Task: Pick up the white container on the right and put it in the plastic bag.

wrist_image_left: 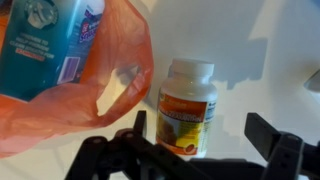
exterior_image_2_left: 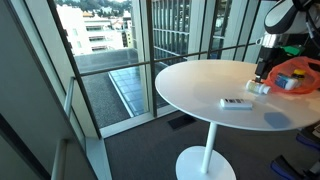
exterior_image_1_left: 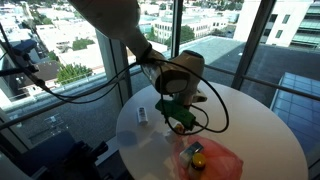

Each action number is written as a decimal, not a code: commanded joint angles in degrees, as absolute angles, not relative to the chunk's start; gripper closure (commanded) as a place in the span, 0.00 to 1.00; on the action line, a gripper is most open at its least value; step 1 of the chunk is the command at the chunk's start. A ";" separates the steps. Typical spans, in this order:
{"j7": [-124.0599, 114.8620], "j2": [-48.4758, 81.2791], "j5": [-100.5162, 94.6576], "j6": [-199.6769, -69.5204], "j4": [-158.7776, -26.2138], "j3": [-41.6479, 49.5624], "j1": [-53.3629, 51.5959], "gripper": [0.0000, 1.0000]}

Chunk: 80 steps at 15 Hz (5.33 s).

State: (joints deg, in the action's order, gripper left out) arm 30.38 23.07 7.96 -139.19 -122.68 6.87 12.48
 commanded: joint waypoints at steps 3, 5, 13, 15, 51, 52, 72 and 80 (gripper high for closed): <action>25.76 24.51 3.46 -139.71 -121.58 6.12 12.78 0.00; 24.84 24.71 2.68 -139.87 -121.60 5.95 12.78 0.00; 24.26 25.77 1.83 -141.74 -121.47 5.45 12.90 0.33; 23.99 26.05 1.26 -142.21 -121.47 5.57 12.82 0.47; 26.85 1.65 2.98 -133.09 -130.93 17.38 19.51 0.66; 26.97 1.70 3.18 -133.05 -130.96 17.84 19.89 0.66; 34.91 9.99 14.42 -132.65 -123.51 20.16 24.42 0.66; 36.60 15.71 16.08 -132.68 -119.35 18.18 27.00 0.66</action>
